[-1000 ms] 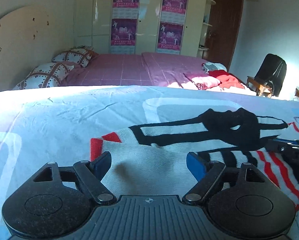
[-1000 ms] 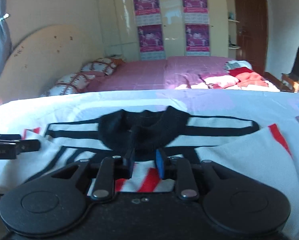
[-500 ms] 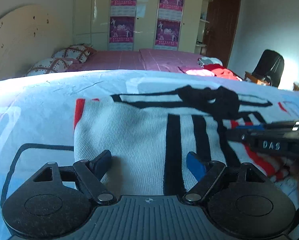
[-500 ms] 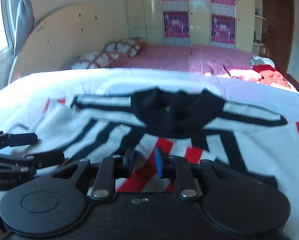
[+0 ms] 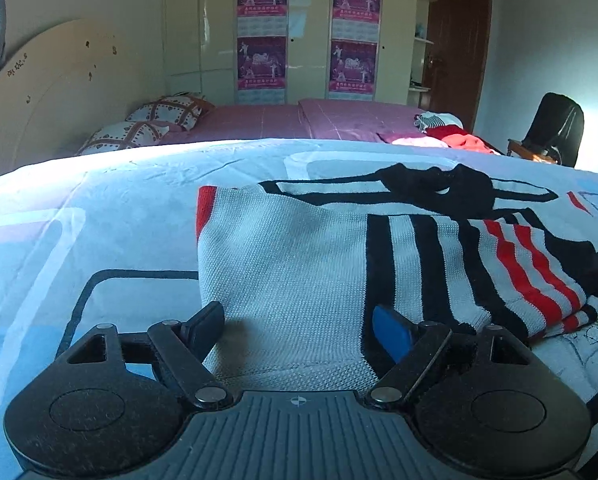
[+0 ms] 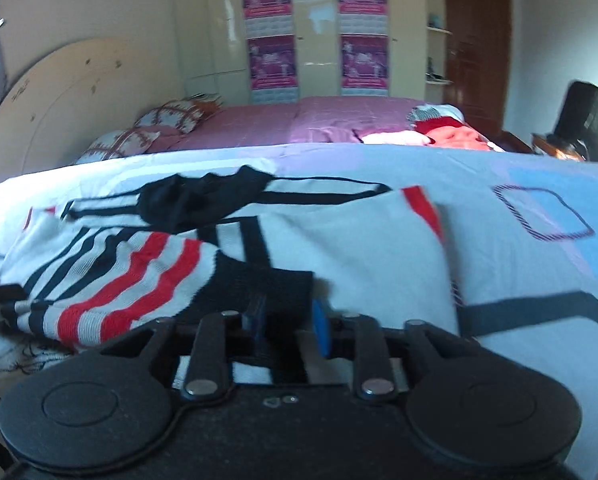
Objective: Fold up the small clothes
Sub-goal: 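Grasp the black cuff with the right tool and tuck it onto the folded body, then grasp the sweater hem with both tools and lift it toward the collar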
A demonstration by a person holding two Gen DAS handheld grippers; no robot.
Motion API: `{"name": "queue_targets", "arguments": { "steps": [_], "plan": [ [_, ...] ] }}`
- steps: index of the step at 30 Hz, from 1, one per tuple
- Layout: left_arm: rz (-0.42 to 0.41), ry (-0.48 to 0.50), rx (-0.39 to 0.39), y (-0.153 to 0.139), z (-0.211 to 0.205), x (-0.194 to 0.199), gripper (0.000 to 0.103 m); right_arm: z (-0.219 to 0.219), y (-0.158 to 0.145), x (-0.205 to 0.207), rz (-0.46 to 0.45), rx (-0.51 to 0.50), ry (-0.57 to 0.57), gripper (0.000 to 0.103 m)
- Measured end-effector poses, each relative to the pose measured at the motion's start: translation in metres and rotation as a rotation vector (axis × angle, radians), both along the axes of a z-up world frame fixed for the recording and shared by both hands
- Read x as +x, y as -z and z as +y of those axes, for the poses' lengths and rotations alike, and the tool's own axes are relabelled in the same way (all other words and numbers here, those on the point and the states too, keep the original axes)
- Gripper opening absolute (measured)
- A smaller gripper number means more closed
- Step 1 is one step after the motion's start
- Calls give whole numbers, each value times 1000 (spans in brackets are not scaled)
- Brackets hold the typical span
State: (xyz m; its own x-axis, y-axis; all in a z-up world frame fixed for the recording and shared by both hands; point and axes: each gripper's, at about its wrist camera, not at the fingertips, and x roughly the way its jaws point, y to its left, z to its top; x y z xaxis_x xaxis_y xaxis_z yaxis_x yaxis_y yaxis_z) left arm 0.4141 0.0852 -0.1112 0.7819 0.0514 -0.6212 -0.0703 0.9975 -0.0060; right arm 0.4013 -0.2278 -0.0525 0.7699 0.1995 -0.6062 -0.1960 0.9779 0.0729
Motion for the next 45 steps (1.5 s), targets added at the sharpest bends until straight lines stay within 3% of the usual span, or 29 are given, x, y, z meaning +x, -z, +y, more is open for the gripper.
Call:
{"name": "queue_targets", "arguments": {
  "steps": [2, 5, 6, 7, 15, 18, 20, 22, 24, 26, 27, 29, 32, 36, 41, 45],
  "plan": [
    [-3, -14, -29, 0, 3, -8, 82, -13, 0, -2, 20, 78, 22, 38],
    [4, -31, -42, 8, 7, -12, 82, -27, 13, 7, 112, 251, 13, 38],
    [6, -33, -45, 8, 7, -12, 82, -29, 15, 8, 113, 282, 7, 21],
    [12, -39, -43, 7, 8, -10, 82, -29, 17, 11, 125, 301, -4, 10],
    [23, -74, -88, 12, 19, -14, 82, -39, -2, -16, 64, 330, -17, 5],
    [32, -75, -58, 13, 14, -12, 82, -32, 12, -10, 98, 239, 10, 4],
    [37, -83, -36, 8, 10, -12, 82, -32, 16, -8, 90, 232, 15, 3],
    [-23, -69, 8, -5, 1, -21, 82, -29, 4, -15, 23, 159, 44, 23],
    [-57, -32, 2, -10, -8, -26, 82, -27, -7, -23, -40, 160, 14, 20],
    [-39, 8, 24, -5, -19, -22, 82, -16, -8, -21, -26, 167, -44, 20],
    [-11, 15, 49, 2, -24, -18, 82, -8, -4, -19, -11, 141, -76, 18],
    [-6, -4, 24, 7, -21, -13, 85, 6, 13, -10, 55, 58, -97, 16],
    [25, 5, 14, 3, -17, -9, 87, 0, 14, -9, 50, 104, -84, 16],
    [35, 10, 66, -8, -20, -23, 87, -10, -3, -25, 31, 115, -57, 29],
    [63, 34, 128, -16, -27, -50, 94, -23, -12, -57, 56, 112, -26, 30],
    [63, 68, 122, -19, -28, -72, 94, -31, -18, -90, 68, 132, 25, 37]
  ]
}}
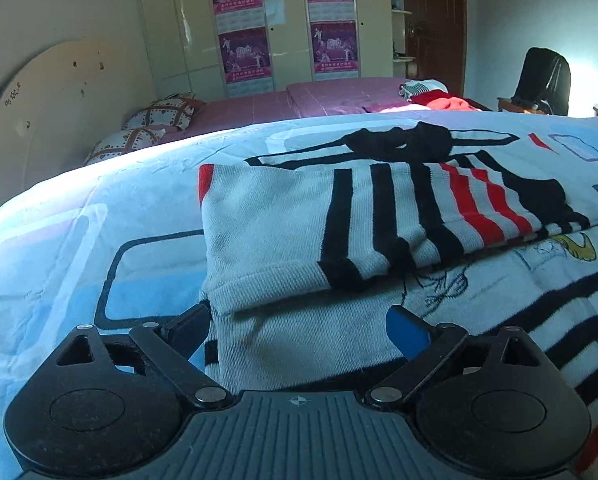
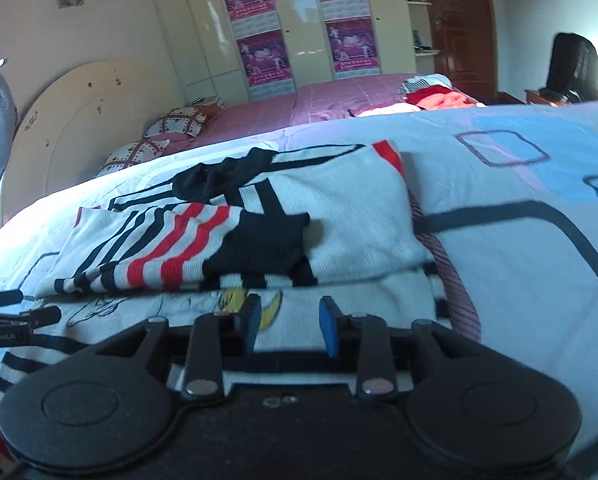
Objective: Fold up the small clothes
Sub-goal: 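Grasp the sweater hem with both tools and lift it toward the collar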
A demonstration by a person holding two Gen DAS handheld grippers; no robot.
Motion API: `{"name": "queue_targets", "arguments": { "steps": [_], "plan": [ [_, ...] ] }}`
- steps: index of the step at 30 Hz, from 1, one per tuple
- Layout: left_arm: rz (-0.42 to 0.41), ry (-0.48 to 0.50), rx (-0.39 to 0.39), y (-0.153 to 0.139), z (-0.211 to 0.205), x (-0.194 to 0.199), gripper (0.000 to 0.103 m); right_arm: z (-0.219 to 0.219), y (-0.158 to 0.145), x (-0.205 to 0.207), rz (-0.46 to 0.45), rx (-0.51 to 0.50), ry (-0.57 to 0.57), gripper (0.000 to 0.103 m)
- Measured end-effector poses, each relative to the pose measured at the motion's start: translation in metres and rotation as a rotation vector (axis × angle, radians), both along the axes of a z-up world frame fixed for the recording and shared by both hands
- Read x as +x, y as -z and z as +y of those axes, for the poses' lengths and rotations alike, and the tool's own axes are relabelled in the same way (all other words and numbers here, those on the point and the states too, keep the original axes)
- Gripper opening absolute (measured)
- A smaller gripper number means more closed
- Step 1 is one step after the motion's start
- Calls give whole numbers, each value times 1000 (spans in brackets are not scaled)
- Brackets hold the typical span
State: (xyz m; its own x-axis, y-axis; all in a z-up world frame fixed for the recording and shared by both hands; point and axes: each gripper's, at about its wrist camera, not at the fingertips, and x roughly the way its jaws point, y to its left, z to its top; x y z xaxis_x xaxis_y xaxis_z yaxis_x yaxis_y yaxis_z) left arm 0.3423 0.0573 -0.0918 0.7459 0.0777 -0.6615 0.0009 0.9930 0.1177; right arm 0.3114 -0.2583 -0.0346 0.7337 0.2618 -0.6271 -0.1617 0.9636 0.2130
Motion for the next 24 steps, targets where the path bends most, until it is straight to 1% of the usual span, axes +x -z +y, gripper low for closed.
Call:
{"name": "queue_targets", "arguments": {
  "steps": [1, 4, 6, 7, 9, 11, 12, 13, 14, 16, 18, 20, 22, 24],
  "plan": [
    [3, 8, -5, -1, 0, -6, 94, -4, -1, -9, 6, 12, 19, 41],
    [10, 25, -12, -3, 3, -24, 94, -15, -3, -33, 24, 32, 65, 44],
    [22, 43, -39, -5, 7, -41, 94, -25, -2, -46, 52, 48, 86, 44],
    [32, 50, -68, -6, 11, -51, 94, -30, -2, -52, 66, 57, 90, 44],
    [54, 54, -152, -6, 23, -73, 94, -43, -2, -67, 84, 73, 95, 45],
    [85, 33, -270, -2, 39, -98, 92, -57, -2, -81, 98, 106, 98, 46],
    [100, 28, -342, 0, 47, -110, 82, -65, -1, -88, 106, 127, 101, 47],
    [109, 10, -424, 4, 57, -124, 78, -74, 1, -94, 115, 151, 107, 49],
    [111, -12, -516, 7, 67, -137, 74, -82, 3, -100, 127, 192, 106, 49],
    [110, -39, -658, 16, 82, -161, 71, -98, 10, -113, 156, 272, 96, 51],
    [120, -54, -741, 21, 87, -180, 70, -111, 17, -128, 173, 316, 104, 51],
    [146, -41, -821, 27, 84, -195, 70, -122, 24, -141, 203, 372, 110, 51],
    [157, -27, -835, 31, 73, -207, 70, -130, 34, -154, 238, 439, 100, 49],
    [160, -29, -860, 33, 66, -218, 70, -135, 42, -165, 248, 506, 90, 47]
  ]
}}
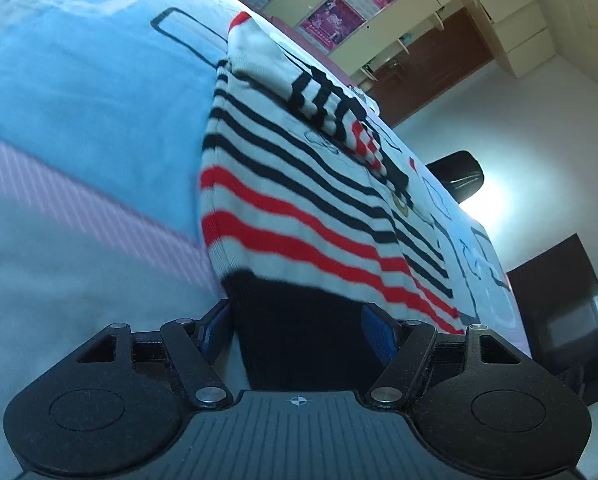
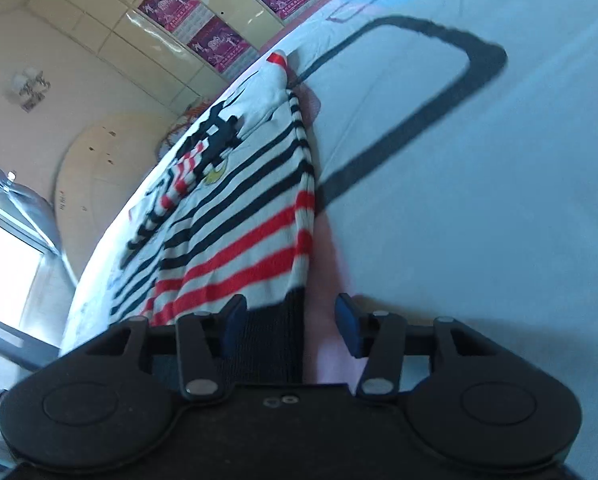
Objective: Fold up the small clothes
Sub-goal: 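Grasp the sweater hem with both tools and lift it toward the collar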
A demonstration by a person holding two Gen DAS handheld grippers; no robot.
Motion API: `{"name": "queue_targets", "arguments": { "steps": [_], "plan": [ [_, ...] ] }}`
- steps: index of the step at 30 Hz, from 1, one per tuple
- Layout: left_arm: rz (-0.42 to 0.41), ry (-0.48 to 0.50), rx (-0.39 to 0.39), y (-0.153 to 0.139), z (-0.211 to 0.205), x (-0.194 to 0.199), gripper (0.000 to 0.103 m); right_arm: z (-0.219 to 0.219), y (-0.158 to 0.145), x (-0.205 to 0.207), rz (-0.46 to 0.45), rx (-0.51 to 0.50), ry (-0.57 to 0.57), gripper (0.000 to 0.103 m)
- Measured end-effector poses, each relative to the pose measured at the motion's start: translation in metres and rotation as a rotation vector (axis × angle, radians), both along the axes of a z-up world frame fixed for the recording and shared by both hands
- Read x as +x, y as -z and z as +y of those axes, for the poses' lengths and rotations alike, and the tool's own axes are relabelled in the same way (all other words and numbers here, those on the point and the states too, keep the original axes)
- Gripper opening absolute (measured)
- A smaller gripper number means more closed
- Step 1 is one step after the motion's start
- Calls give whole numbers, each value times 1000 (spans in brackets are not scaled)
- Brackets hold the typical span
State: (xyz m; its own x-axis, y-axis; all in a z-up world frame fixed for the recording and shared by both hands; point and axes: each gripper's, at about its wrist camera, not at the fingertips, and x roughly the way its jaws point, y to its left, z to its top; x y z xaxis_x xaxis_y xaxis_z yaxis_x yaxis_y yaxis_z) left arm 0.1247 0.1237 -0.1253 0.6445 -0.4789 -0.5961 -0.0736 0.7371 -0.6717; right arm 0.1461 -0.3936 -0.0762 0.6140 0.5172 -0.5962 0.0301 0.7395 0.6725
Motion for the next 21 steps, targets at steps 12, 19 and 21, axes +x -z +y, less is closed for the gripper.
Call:
{"name": "queue_targets", "arguments": {
  "steps": [12, 19, 21],
  "plan": [
    [21, -72, -42, 15, -6, 8, 12, 4, 28, 11, 83, 192, -69, 10],
    [-121, -142, -83, -1, -6, -15, 5, 8, 4, 6, -55, 195, -159, 6],
    [-149, -174, -80, -9, -4, -23, 5, 5, -11, 4, -115, 198, -155, 6]
  ]
}}
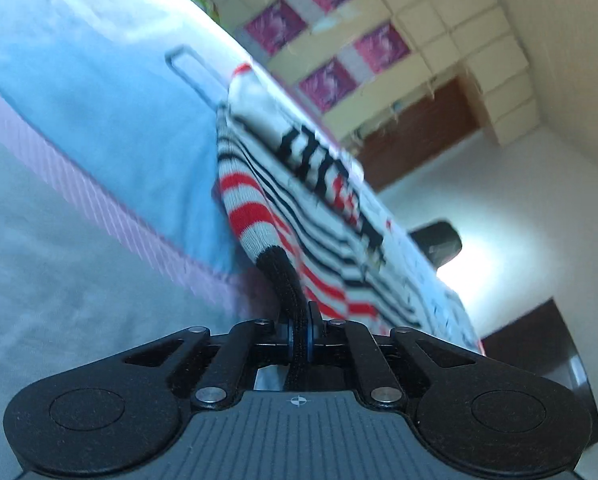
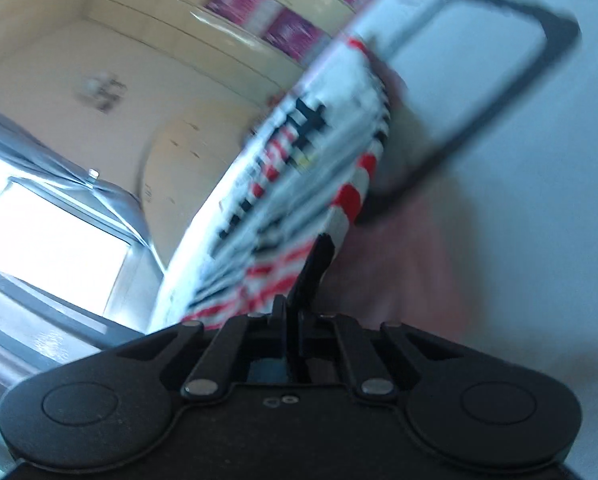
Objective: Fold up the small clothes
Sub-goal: 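Grasp the sweater hem with both tools and lift it toward the collar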
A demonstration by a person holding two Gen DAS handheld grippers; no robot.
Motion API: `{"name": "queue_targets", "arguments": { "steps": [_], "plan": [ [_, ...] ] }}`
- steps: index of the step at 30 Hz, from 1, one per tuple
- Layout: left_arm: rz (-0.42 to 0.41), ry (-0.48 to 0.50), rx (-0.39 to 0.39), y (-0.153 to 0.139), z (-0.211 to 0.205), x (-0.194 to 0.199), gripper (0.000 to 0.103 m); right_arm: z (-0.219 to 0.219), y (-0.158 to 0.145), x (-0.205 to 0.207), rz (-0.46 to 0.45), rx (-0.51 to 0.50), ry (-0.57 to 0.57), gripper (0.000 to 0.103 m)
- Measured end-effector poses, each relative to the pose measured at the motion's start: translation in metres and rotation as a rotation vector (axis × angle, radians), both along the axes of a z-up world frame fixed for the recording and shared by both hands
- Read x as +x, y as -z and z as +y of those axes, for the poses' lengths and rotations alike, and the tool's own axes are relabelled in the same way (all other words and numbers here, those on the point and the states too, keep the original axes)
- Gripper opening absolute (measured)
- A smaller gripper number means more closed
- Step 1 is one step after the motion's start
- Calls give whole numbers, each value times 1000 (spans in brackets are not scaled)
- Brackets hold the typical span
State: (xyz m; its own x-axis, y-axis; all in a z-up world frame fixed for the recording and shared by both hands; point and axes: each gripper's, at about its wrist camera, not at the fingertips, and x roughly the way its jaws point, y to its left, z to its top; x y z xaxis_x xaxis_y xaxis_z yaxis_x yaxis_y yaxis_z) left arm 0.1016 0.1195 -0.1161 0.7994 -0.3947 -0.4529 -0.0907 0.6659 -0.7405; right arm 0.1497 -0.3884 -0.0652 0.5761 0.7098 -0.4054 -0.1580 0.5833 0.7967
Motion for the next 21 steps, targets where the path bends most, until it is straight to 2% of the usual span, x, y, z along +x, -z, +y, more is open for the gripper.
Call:
{"name": "queue_targets", "arguments": {
  "steps": [2, 4, 5, 6, 8, 14, 21],
  "plan": [
    [42, -8, 57, 4, -1, 1, 5, -4, -1, 0, -1, -26, 1, 6],
    [145, -6, 88, 22, -3, 9, 5, -7, 14, 4, 75, -90, 9, 6],
    [128, -16, 79, 26, -2, 8, 5, -6, 24, 7, 130, -128, 6, 6],
    [124, -34, 56, 28, -1, 8, 5, -6, 32, 7, 151, -125, 6, 6],
    [120, -56, 42, 27, -2, 6, 5, -10, 32, 4, 143, -85, 30, 6],
    [-17, -71, 51, -7, 1, 12, 5, -2, -15, 7, -57, -141, 33, 6],
    [-165, -36, 63, -70, 14, 74, 5, 7, -80, 60, -233, -213, 36, 6]
  ]
}}
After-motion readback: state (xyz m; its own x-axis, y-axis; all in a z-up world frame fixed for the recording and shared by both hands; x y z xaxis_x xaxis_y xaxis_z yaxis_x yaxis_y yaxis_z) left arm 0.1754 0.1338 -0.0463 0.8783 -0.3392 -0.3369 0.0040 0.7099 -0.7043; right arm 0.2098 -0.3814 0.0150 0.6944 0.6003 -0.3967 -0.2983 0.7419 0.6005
